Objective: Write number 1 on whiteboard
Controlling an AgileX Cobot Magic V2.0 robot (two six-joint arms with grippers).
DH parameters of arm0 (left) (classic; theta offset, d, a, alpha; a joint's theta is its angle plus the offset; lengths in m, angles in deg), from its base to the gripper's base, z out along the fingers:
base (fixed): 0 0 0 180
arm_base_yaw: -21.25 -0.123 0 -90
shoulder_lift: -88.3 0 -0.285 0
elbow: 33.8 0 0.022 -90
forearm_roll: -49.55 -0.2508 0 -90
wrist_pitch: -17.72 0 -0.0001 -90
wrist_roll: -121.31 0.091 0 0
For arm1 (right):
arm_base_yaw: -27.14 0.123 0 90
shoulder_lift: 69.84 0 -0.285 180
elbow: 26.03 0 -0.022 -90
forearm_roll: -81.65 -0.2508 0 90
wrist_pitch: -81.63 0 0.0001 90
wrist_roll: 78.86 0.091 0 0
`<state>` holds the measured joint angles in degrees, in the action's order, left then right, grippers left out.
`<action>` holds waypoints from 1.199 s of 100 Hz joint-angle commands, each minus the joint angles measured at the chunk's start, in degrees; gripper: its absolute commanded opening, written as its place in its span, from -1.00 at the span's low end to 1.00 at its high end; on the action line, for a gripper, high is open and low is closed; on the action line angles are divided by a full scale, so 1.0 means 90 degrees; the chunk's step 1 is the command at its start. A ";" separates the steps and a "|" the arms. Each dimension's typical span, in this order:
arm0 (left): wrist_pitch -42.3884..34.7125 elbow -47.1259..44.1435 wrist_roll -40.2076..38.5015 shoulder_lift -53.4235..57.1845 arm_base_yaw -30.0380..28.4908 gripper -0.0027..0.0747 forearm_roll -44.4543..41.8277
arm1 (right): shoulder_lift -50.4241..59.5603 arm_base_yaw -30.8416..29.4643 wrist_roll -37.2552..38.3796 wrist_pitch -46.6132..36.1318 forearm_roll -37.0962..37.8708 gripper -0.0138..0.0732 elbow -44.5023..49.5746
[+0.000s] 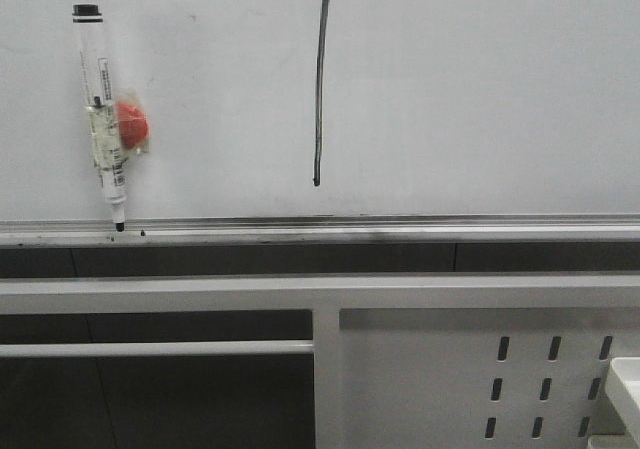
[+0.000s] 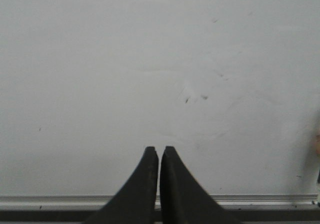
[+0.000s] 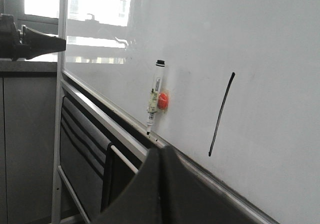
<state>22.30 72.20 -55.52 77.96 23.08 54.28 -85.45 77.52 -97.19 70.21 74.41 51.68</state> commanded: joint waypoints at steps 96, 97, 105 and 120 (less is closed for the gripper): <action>0.1275 -0.0607 -0.0069 0.0467 -0.0290 -0.98 -0.0206 | -0.0040 -0.0021 -0.0008 -0.0505 0.0000 -0.84 0.0032; 0.1275 -0.0607 -0.0069 0.0467 -0.0290 -0.98 -0.0206 | -0.0040 -0.0021 -0.0008 -0.0505 0.0000 -0.84 0.0032; 0.1275 -0.0607 -0.0069 0.0467 -0.0290 -0.98 -0.0206 | -0.0040 -0.0021 -0.0008 -0.0505 0.0000 -0.84 0.0032; 0.1275 -0.0607 -0.0069 0.0467 -0.0290 -0.98 -0.0206 | -0.0040 -0.0021 -0.0008 -0.0505 0.0000 -0.84 0.0032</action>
<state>36.80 68.73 -55.52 80.82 20.02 52.36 -85.45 77.52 -97.19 70.21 74.41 51.68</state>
